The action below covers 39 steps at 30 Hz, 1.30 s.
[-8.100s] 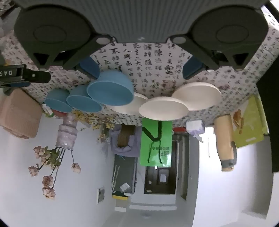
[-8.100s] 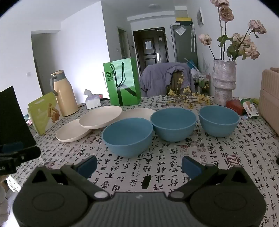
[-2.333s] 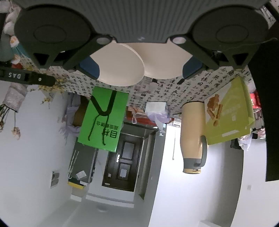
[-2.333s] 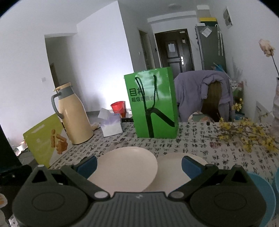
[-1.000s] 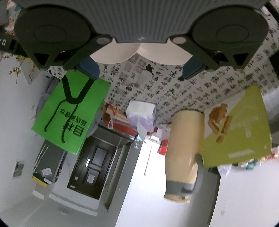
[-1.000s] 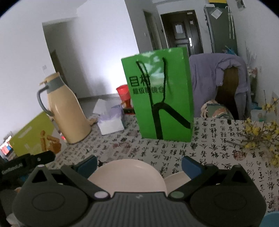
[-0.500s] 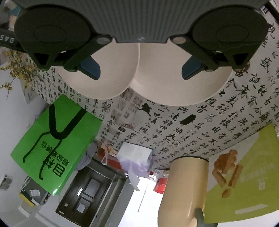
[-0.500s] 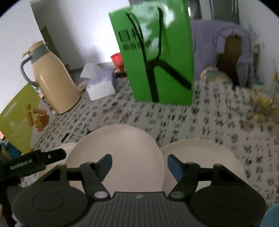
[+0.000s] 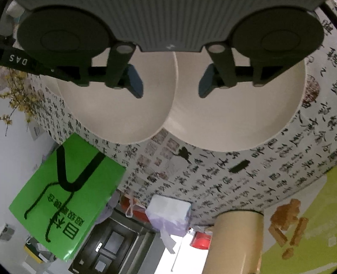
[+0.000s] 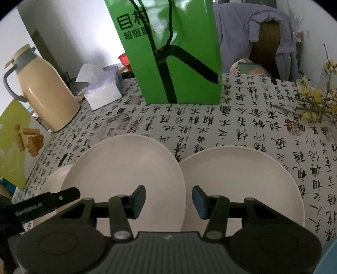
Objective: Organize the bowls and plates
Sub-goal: 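Close the left gripper on the top cream plate's rim while the right gripper closes beside it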
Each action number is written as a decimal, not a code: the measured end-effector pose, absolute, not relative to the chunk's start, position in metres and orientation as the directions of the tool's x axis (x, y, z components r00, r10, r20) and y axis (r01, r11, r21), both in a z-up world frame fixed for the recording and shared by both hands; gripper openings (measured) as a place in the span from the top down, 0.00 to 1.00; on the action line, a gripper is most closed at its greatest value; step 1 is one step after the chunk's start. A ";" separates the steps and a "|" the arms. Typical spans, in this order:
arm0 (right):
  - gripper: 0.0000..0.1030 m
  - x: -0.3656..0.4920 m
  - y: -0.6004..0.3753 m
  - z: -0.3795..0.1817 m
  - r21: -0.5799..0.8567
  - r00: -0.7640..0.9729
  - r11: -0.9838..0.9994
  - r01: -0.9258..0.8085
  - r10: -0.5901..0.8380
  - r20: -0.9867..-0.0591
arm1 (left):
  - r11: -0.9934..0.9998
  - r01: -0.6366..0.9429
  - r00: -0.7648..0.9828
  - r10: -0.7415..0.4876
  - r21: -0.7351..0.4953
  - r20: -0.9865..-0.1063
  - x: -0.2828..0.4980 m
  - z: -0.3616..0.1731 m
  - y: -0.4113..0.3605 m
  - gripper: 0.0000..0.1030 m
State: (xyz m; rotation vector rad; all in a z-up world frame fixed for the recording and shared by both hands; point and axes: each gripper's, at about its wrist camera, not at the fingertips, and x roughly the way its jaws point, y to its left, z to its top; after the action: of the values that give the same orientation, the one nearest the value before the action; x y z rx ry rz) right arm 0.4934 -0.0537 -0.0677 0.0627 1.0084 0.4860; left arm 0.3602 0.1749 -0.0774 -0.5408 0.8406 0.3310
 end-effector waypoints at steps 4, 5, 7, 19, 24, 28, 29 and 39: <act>0.65 0.497 -0.053 -0.074 0.280 0.421 0.892 -0.354 0.420 -0.804 | 0.819 -0.480 0.620 0.064 -0.314 -0.782 0.362 -0.082 0.173 0.56; 0.67 0.498 -0.053 -0.076 0.275 0.419 0.894 -0.354 0.414 -0.808 | 0.821 -0.479 0.623 0.069 -0.310 -0.779 0.362 -0.083 0.173 0.58; 0.72 0.500 -0.051 -0.079 0.270 0.411 0.895 -0.356 0.409 -0.815 | 0.827 -0.468 0.633 0.068 -0.311 -0.771 0.363 -0.082 0.172 0.65; 0.84 0.498 -0.055 -0.077 0.263 0.430 0.890 -0.373 0.417 -0.801 | 0.853 -0.456 0.644 0.117 -0.256 -0.756 0.364 -0.080 0.167 0.77; 0.85 0.497 -0.052 -0.075 0.238 0.443 0.894 -0.380 0.402 -0.801 | 0.857 -0.454 0.647 0.127 -0.246 -0.752 0.364 -0.081 0.166 0.77; 0.86 0.497 -0.052 -0.075 0.240 0.448 0.894 -0.378 0.404 -0.798 | 0.863 -0.449 0.647 0.133 -0.233 -0.751 0.364 -0.081 0.165 0.77; 0.86 0.496 -0.053 -0.075 0.240 0.450 0.894 -0.377 0.403 -0.797 | 0.865 -0.447 0.646 0.135 -0.229 -0.751 0.364 -0.081 0.164 0.77; 0.87 0.492 -0.054 -0.071 0.223 0.472 0.887 -0.404 0.411 -0.780 | 0.868 -0.441 0.650 0.133 -0.229 -0.748 0.363 -0.080 0.165 0.77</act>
State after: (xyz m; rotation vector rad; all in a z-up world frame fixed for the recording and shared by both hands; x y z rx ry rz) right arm 0.4919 -0.0539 -0.0714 0.0075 0.9570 0.4989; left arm 0.3633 0.1645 -0.0803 -0.4155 0.8025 0.3369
